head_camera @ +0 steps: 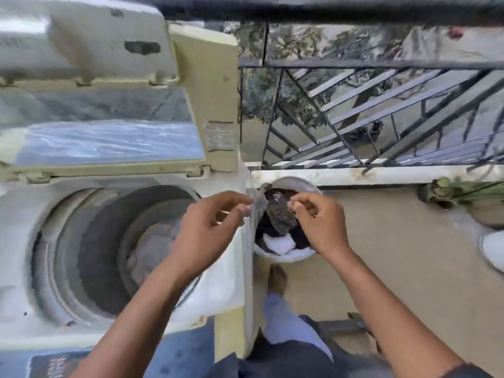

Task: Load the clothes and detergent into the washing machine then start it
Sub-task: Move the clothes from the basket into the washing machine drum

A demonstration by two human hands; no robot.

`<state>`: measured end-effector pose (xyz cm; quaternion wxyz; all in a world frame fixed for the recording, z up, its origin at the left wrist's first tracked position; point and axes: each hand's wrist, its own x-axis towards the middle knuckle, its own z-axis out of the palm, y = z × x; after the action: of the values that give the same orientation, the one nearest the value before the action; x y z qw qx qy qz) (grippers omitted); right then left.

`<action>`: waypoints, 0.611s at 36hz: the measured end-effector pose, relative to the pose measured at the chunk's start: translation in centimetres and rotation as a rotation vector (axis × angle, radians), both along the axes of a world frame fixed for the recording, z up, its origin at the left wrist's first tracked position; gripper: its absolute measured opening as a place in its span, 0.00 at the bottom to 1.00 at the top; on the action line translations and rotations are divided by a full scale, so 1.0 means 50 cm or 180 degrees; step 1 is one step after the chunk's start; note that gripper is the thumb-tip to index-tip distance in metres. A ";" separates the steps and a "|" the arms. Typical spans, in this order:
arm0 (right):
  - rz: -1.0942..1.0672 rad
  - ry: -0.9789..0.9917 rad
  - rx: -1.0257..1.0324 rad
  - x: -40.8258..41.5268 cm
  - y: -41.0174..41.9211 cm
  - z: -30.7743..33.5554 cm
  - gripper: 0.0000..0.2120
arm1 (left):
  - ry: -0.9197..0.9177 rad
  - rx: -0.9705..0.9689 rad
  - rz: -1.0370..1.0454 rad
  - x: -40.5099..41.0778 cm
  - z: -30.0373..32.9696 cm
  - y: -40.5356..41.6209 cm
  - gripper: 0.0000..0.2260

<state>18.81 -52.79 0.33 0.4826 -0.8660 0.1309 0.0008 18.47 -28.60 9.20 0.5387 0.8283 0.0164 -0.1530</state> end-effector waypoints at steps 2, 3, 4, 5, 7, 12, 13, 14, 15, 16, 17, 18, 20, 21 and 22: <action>0.0007 0.0157 -0.0201 0.019 -0.051 -0.054 0.08 | 0.0115 -0.0014 -0.0034 0.021 -0.022 -0.067 0.09; 0.0000 0.0227 -0.0293 0.029 -0.073 -0.084 0.08 | 0.0199 -0.0034 -0.0064 0.031 -0.040 -0.097 0.09; 0.0003 0.0300 -0.0357 0.039 -0.095 -0.118 0.08 | 0.0282 -0.0039 -0.0101 0.041 -0.061 -0.126 0.08; 0.0027 0.0407 -0.0390 0.047 -0.116 -0.154 0.08 | 0.0363 -0.0044 -0.0118 0.048 -0.086 -0.154 0.09; 0.0142 0.0751 -0.0422 0.064 -0.150 -0.230 0.09 | 0.0551 -0.0079 -0.0033 0.057 -0.142 -0.203 0.09; 0.0689 0.1482 -0.0628 0.094 -0.209 -0.416 0.12 | 0.1135 -0.0057 0.0423 0.049 -0.288 -0.298 0.11; 0.0805 0.1583 -0.0612 0.100 -0.215 -0.449 0.12 | 0.1247 -0.0018 0.0513 0.048 -0.316 -0.312 0.12; 0.0915 0.1678 -0.0614 0.106 -0.219 -0.480 0.13 | 0.1344 0.0022 0.0589 0.048 -0.343 -0.325 0.13; 0.1020 0.1766 -0.0637 0.113 -0.222 -0.510 0.14 | 0.1425 0.0053 0.0643 0.049 -0.369 -0.338 0.13; 0.1119 0.1841 -0.0670 0.119 -0.224 -0.539 0.15 | 0.1508 0.0075 0.0682 0.052 -0.394 -0.349 0.13; 0.1207 0.1890 -0.0701 0.126 -0.224 -0.567 0.16 | 0.1587 0.0078 0.0715 0.054 -0.418 -0.357 0.13; 0.1275 0.1910 -0.0725 0.132 -0.223 -0.593 0.16 | 0.1652 0.0067 0.0743 0.058 -0.440 -0.365 0.13; 0.1391 0.1923 -0.0777 0.144 -0.219 -0.642 0.18 | 0.1739 0.0063 0.0782 0.067 -0.479 -0.377 0.13; 0.1453 0.1929 -0.0802 0.150 -0.215 -0.666 0.18 | 0.1772 0.0073 0.0800 0.071 -0.496 -0.382 0.13; 0.1503 0.1947 -0.0831 0.157 -0.210 -0.689 0.19 | 0.1809 0.0083 0.0826 0.076 -0.512 -0.385 0.13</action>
<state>26.65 -63.29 -34.12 0.2939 -0.8861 0.0650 0.3524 22.27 -47.85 -16.42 0.5169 0.7502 0.2740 -0.3082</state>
